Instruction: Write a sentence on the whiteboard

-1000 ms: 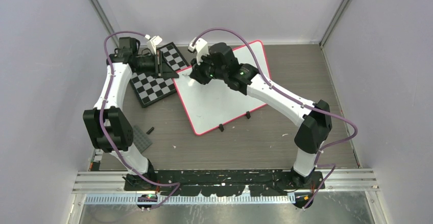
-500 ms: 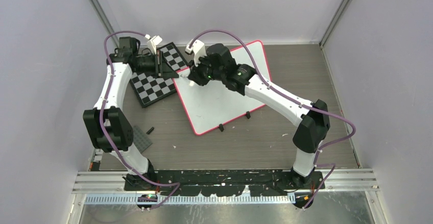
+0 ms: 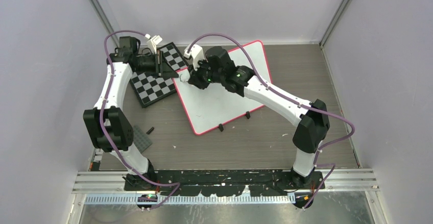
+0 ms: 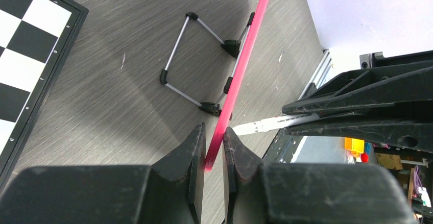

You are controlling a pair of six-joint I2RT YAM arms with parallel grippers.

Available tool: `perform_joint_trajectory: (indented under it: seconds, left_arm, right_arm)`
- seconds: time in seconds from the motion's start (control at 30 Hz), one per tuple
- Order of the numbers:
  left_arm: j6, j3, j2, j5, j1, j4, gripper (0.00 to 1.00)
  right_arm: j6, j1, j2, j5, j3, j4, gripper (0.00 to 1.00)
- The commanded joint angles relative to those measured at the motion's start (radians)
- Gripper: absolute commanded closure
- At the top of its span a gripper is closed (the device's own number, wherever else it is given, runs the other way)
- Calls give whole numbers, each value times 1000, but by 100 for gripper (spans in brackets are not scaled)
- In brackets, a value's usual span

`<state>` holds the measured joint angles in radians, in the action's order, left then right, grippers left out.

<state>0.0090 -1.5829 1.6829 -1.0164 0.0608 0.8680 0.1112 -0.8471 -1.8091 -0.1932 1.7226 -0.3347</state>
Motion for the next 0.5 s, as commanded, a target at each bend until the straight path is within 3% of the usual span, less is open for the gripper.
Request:
perform_joint_trajectory:
  seconds: [0.0, 0.47]
  left_arm:
    - [12, -26, 2, -17, -5, 7, 100]
    - [11, -20, -3, -11, -6, 6, 100]
  right_arm:
    - [47, -6, 27, 5, -23, -14, 100]
    - [48, 12, 73, 94, -70, -6, 100]
